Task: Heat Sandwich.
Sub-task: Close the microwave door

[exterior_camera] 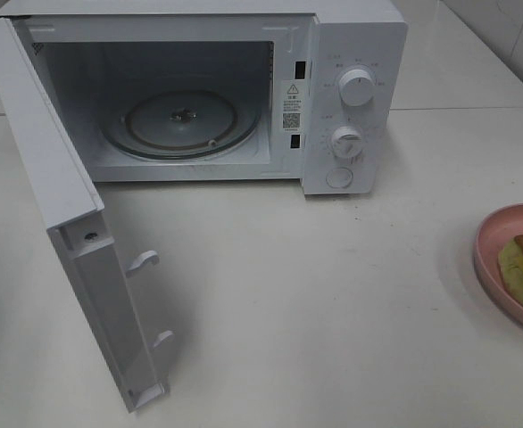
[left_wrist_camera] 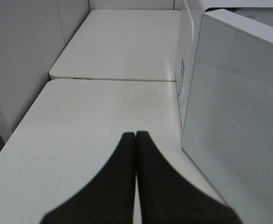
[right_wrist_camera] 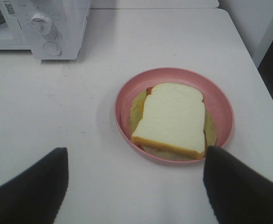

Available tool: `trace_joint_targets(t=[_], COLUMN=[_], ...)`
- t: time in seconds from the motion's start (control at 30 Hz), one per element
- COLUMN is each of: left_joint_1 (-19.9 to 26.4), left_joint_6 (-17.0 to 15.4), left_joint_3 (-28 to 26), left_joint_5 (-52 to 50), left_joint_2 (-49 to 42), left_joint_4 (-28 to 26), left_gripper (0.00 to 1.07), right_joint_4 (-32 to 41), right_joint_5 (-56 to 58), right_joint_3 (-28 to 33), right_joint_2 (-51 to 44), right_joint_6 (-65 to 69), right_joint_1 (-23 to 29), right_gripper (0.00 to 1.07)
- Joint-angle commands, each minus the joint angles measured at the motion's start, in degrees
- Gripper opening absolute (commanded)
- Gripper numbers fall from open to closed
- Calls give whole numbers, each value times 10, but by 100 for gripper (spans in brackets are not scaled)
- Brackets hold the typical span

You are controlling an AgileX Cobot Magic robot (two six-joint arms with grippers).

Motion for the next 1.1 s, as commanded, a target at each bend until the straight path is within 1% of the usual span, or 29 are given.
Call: trace_joint_targets(t=[0.03,0.1,0.13,0.17,0.2,0.23,0.27,0.3,0.33,0.37,0.4,0.43,0.47,0.53,0.57,0.6,0.63,0.7,0.73,0.83,0.87,0.97,1.07,1.1], left_joint_1=[1,1,1,1,1,1,1,1,1,1,1,1,1,1,1,1,1,1,1,1,1,-3,-41,-41], left_joint_6=[-1,-2,-6,-6,-11,-23,-50,-67,-67,-82,-102,-143,-143,-182,-214,-228,-228,-246,-249,-249,-249,-248,-226,-226], left_joint_3=[2,2,2,2,2,2,2,2,2,2,2,2,2,2,2,2,2,2,2,2,2,2,2,2], left_joint_5=[-53,-83,-113,-113,-124,-135,-153,-163,-163,-171,-182,-206,-206,-239,-273,-292,-292,-323,-355,-381,-404,-422,-444,-444], left_joint_2=[28,52,78,78,90,101,120,131,131,138,147,165,165,183,202,214,214,237,264,286,310,328,351,351], left_joint_4=[1,11,27,27,36,46,68,86,86,105,130,181,181,237,292,313,313,338,352,355,354,351,312,312], left_gripper=[0,0,0,0,0,0,0,0,0,0,0,0,0,0,0,0,0,0,0,0,0,0,0,0], right_joint_4=[-1,-1,-1,-1,-1,-1,-1,-1,-1,-1,-1,-1,-1,-1,-1,-1,-1,-1,-1,-1,-1,-1,-1,-1], right_joint_5=[-6,-6,-6,-6,-6,-6,-6,-6,-6,-6,-6,-6,-6,-6,-6,-6,-6,-6,-6,-6,-6,-6,-6,-6], right_joint_3=[0,0,0,0,0,0,0,0,0,0,0,0,0,0,0,0,0,0,0,0,0,0,0,0], right_joint_2=[-15,-15,-15,-15,-15,-15,-15,-15,-15,-15,-15,-15,-15,-15,-15,-15,-15,-15,-15,-15,-15,-15,-15,-15], right_joint_6=[-8,-8,-8,-8,-8,-8,-8,-8,-8,-8,-8,-8,-8,-8,-8,-8,-8,-8,-8,-8,-8,-8,-8,-8], right_joint_1=[-4,-4,-4,-4,-4,-4,-4,-4,-4,-4,-4,-4,-4,-4,-4,-4,-4,-4,-4,-4,-4,-4,-4,-4], right_gripper=[76,76,76,76,76,76,76,76,76,76,76,76,76,76,76,76,76,76,76,76,76,76,76,76])
